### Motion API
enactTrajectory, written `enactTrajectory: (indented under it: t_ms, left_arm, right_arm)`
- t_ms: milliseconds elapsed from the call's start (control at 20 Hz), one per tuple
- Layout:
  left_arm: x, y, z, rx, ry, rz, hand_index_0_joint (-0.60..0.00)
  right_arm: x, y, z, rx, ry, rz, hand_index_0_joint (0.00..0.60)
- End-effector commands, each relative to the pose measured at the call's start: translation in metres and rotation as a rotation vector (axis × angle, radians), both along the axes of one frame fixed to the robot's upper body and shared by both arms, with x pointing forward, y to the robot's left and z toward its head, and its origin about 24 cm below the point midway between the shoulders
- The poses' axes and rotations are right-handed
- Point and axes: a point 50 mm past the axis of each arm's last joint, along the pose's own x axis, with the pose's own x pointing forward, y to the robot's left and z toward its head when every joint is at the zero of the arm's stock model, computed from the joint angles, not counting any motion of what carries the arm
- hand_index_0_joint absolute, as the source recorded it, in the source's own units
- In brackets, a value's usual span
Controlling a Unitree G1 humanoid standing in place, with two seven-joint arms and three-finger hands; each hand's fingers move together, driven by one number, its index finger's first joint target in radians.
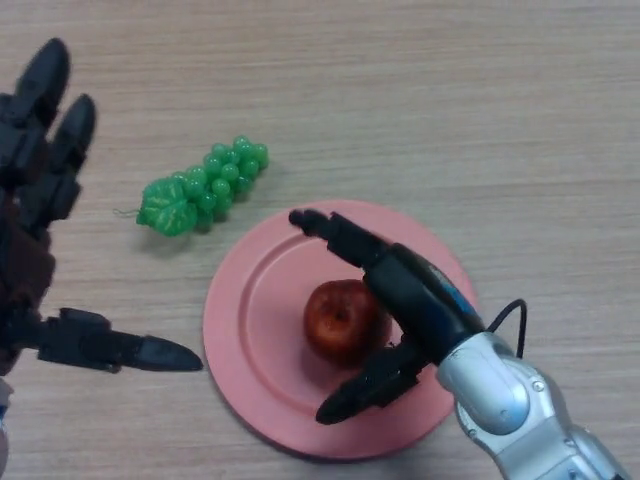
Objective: Pick up the red apple and place it on the plate
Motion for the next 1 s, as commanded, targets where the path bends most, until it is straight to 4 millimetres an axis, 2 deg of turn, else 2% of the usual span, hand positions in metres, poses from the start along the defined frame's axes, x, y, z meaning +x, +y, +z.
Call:
enactTrajectory:
  t_ms: [50, 300, 450, 600, 800, 1000]
  left_arm:
    - [-0.007, 0.004, 0.024, 0.060, -0.155, 0.035, 0.000]
    - [-0.006, 0.008, 0.027, 0.042, -0.174, 0.055, 0.000]
    - [-0.009, 0.009, 0.030, 0.030, -0.179, 0.042, 0.000]
    - [-0.012, 0.007, 0.031, 0.039, -0.180, 0.031, 0.000]
    - [0.000, 0.012, 0.028, 0.040, -0.181, 0.063, 0.000]
    - [0.006, 0.002, 0.028, 0.010, -0.175, 0.023, 0.000]
  right_arm:
    - [0.004, -0.016, 0.043, 0.129, -0.151, -0.031, 0.000]
    - [-0.011, -0.059, 0.084, 0.314, -0.259, -0.095, 0.000]
    - [-0.035, -0.076, 0.095, 0.280, -0.372, -0.013, 0.000]
    - [-0.055, -0.092, 0.100, 0.310, -0.413, -0.012, 0.000]
    - [-0.061, -0.108, 0.111, 0.454, -0.408, -0.093, 0.000]
    - [-0.060, -0.118, 0.118, 0.505, -0.398, -0.130, 0.000]
